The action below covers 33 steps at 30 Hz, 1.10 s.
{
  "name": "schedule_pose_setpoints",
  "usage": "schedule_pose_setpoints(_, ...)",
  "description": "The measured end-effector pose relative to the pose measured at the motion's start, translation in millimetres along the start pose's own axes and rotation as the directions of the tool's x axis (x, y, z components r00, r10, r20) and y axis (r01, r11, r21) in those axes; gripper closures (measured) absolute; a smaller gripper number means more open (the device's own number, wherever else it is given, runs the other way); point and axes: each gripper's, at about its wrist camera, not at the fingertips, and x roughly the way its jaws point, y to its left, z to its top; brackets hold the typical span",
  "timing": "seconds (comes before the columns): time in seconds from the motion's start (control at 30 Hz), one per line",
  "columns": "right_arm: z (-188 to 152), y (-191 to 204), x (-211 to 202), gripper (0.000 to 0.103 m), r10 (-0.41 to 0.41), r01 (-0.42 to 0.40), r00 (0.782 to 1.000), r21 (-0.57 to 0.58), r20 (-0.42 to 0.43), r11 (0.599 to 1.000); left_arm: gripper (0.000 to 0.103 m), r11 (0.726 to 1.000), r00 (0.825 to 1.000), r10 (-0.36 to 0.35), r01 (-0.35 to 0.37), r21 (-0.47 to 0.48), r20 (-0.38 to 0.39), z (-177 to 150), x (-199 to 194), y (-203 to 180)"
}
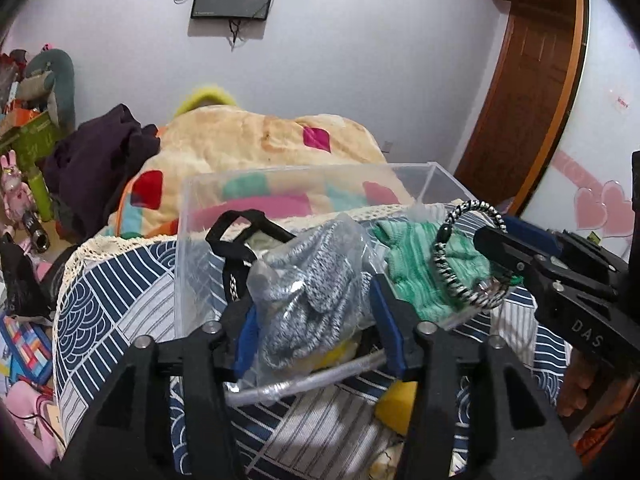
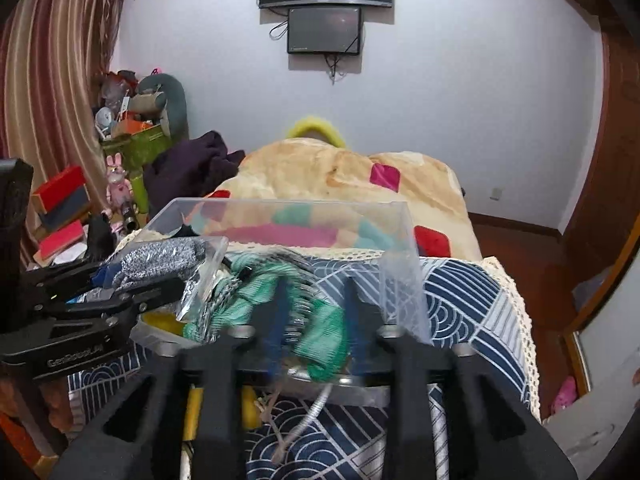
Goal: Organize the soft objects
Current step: 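Lower the grey knitwear bag and beaded cord into the box and release, then grasp the yellow sponge with the left tool while the right tool grasps the floral scrunchie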
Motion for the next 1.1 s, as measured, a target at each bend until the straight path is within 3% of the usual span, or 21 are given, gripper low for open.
schedule_pose_setpoints(0.07, -1, -2, -6, 0.052, 0.008, -0.008, 1.0, 0.002, 0.017, 1.0, 0.046, 1.0, 1.0, 0.02, -0.02, 0.02, 0.004, -1, -4, -2)
schedule_pose_setpoints(0.3, -3, -8, -30, 0.049, 0.03, -0.03, 0.998, 0.007, 0.049, 1.0, 0.031, 0.994, 0.997, 0.05, -0.055, 0.093, 0.054, -8, -35, -17)
schedule_pose_setpoints(0.43, -10, -5, -45, 0.032, 0.055, -0.055, 0.996, -0.002, 0.068, 0.998, 0.026, 0.992, 0.996, 0.038, -0.047, 0.115, 0.08, -16, -57, -23)
schedule_pose_setpoints(0.5, -18, -2, -50, 0.03, 0.077, -0.076, 0.995, -0.012, 0.062, 0.997, 0.022, 0.992, 0.996, 0.029, -0.039, 0.118, 0.08, -21, -65, -24)
schedule_pose_setpoints(0.67, -44, 8, -48, 0.03, 0.142, -0.142, 0.99, -0.011, -0.013, 0.99, 0.018, 0.994, 0.998, 0.026, -0.032, 0.101, 0.059, -42, -78, -21)
schedule_pose_setpoints(0.87, -78, 29, -23, 0.03, 0.235, -0.239, 0.962, -0.008, -0.142, 0.971, 0.018, 0.995, 0.999, 0.034, -0.033, 0.096, -0.007, -69, -76, -17)
schedule_pose_setpoints(0.97, -83, 39, -11, 0.039, 0.268, -0.276, 0.944, -0.02, -0.192, 0.961, 0.018, 0.995, 0.998, 0.038, -0.034, 0.096, -0.04, -81, -71, -16)
schedule_pose_setpoints(1.1, -90, 53, 4, 0.065, 0.305, -0.325, 0.914, -0.035, -0.269, 0.945, 0.018, 0.997, 0.997, 0.029, -0.023, 0.077, -0.072, -90, -63, -13)
